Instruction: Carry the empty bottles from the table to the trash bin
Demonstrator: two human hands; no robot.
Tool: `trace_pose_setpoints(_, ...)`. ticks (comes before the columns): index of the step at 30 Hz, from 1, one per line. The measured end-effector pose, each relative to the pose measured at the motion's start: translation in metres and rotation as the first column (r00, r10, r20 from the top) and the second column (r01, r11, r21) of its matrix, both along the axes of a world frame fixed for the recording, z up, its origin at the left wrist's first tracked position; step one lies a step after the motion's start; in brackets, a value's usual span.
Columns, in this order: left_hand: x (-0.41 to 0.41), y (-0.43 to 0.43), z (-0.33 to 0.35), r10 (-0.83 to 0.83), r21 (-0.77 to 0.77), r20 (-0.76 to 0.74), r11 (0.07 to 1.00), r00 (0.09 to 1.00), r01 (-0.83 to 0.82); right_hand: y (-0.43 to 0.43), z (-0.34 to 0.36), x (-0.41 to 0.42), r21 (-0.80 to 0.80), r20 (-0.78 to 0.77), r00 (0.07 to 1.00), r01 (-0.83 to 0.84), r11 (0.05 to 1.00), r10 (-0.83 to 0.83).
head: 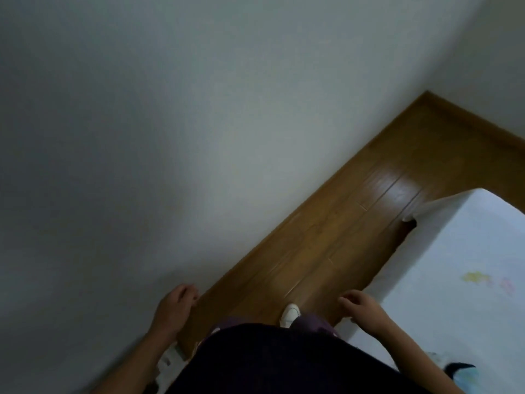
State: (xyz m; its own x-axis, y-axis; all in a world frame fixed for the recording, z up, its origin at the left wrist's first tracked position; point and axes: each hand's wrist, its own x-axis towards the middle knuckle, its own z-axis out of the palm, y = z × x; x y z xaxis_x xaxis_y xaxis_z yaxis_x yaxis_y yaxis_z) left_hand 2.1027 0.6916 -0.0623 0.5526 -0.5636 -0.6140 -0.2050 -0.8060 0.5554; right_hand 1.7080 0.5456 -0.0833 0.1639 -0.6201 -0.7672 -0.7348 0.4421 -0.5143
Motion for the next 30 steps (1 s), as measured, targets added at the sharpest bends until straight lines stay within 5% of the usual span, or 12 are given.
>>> trace_pose_setpoints(12, -0.035, -0.266, -0.045, -0.372, 0.029, -0.074, 0.927, 0.925, 0.375, -0.091, -0.001, -0.061, -0.046, -0.025, 0.888, 0.457, 0.888, -0.459)
trace_pose_setpoints(23, -0.169, -0.497, -0.025, -0.795, -0.023, -0.086, 0.604, 0.6, 0.797, -0.132, 0.0, -0.117, 0.04, -0.045, 0.501, 0.866, 0.499, -0.865)
trace_pose_setpoints(30, -0.248, -0.609, -0.023, -0.884, 0.066, -0.041, 0.463, 0.466, 0.884, -0.219, -0.019, -0.186, 0.116, -0.055, 0.424, 0.902, 0.416, -0.904)
